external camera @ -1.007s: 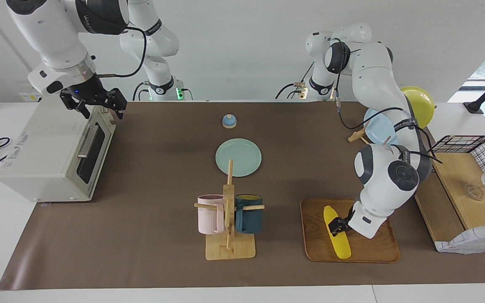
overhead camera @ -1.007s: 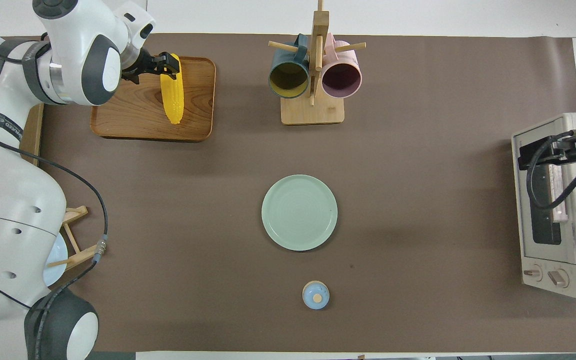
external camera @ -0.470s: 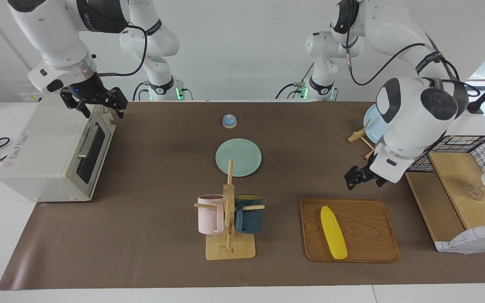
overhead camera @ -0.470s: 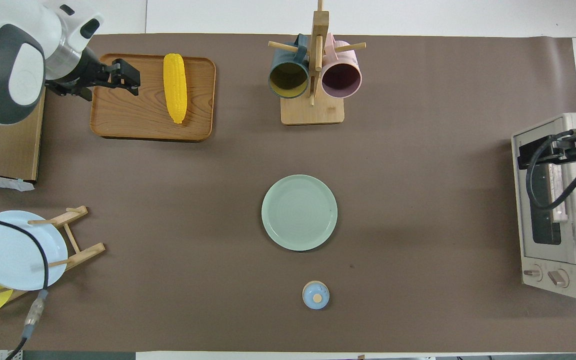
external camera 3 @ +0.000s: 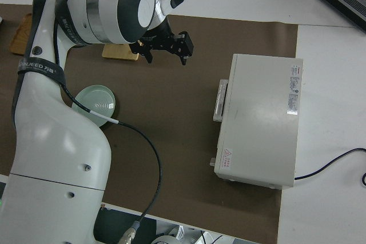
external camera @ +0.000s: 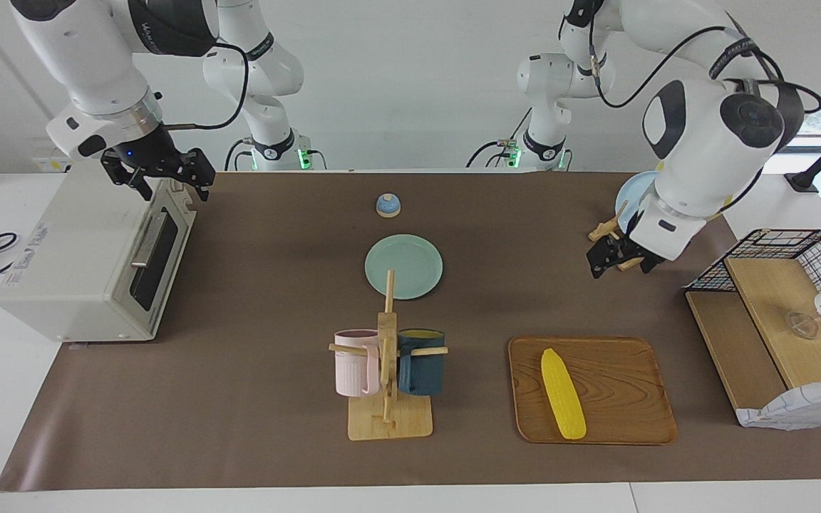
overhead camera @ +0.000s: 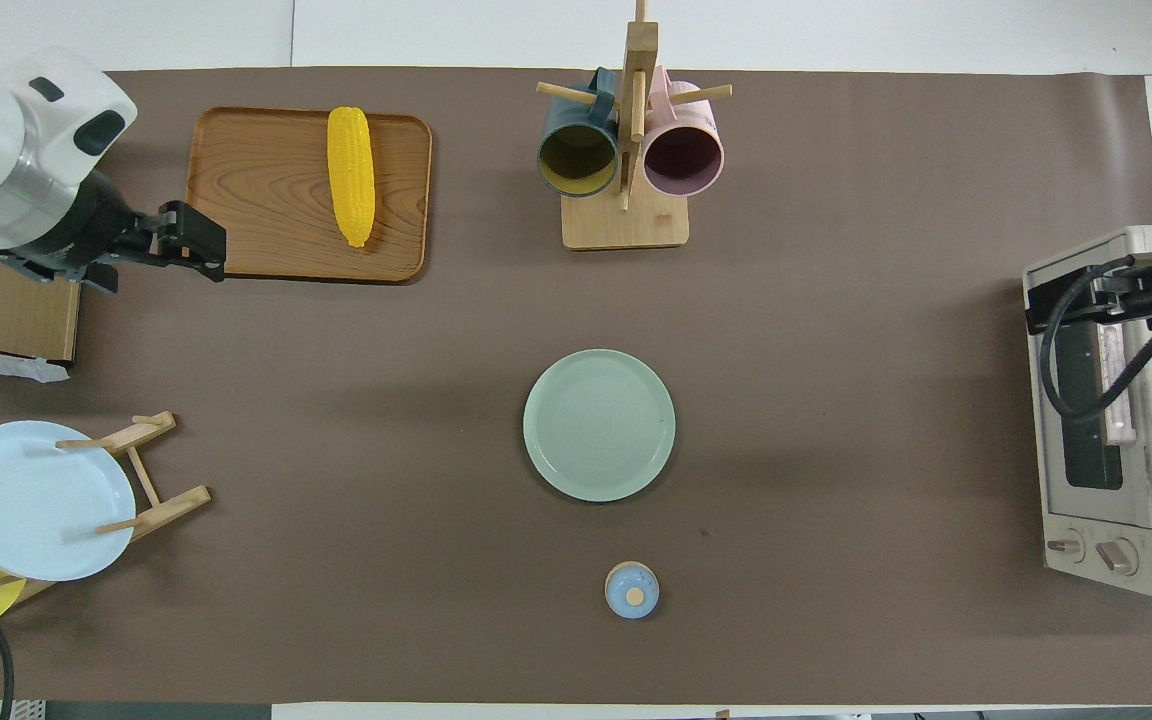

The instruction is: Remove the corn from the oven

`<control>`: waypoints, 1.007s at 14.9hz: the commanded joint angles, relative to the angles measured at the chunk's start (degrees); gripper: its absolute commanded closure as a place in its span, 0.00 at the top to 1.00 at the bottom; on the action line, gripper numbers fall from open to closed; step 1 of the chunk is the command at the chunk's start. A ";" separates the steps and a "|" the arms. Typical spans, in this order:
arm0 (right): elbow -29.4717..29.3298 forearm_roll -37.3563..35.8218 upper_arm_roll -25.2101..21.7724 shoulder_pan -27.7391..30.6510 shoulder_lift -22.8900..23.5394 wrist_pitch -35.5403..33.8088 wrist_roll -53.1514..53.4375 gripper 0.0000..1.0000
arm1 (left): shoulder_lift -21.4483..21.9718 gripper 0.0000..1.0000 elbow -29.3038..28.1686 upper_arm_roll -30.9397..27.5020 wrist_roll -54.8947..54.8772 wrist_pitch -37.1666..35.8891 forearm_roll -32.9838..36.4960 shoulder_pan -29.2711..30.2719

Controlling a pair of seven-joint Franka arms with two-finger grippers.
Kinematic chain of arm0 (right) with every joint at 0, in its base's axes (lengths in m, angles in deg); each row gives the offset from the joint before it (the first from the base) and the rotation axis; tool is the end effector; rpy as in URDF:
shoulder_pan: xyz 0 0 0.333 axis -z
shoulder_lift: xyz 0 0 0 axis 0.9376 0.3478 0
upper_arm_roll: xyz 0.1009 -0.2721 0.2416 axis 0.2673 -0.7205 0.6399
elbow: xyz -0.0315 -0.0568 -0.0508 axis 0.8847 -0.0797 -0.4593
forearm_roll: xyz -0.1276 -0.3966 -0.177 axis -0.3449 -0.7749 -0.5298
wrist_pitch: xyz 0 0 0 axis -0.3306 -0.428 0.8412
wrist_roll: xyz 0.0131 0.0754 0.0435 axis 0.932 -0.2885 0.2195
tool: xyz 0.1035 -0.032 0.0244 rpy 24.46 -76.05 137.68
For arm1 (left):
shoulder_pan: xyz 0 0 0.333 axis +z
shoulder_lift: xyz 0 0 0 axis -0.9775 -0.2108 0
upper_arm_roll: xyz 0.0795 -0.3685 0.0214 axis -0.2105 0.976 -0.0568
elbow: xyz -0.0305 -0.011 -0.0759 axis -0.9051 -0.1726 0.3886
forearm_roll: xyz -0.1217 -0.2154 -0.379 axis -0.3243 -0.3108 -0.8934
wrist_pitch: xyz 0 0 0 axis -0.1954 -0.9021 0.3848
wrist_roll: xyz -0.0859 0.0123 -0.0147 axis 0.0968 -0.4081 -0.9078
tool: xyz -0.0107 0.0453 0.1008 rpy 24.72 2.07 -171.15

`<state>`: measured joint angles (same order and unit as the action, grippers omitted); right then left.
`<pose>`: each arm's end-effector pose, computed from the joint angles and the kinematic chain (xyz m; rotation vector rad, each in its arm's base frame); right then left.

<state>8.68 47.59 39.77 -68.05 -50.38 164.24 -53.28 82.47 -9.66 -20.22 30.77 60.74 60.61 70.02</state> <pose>0.6069 0.0110 0.6662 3.0978 0.0275 -0.1237 0.6214 -0.1153 0.6384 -3.1215 -0.0473 0.2074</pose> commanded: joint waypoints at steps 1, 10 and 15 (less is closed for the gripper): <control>-3.22 -0.54 -1.13 -0.80 1.57 -2.67 0.91 1.00 | 4.71 1.00 -6.05 0.22 0.06 -1.42 0.66 1.31; -2.08 1.39 -3.85 -3.17 0.61 -4.34 1.08 1.00 | 4.37 1.00 -3.80 2.59 0.23 0.26 -1.37 3.42; -0.94 1.30 -5.61 -3.79 -0.28 -3.82 0.82 1.00 | 4.54 1.00 -2.99 2.77 0.23 -1.78 -2.59 4.03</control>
<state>7.24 47.91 35.40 -71.54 -49.96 161.00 -53.24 87.58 -13.62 -18.38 30.78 60.03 59.62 72.41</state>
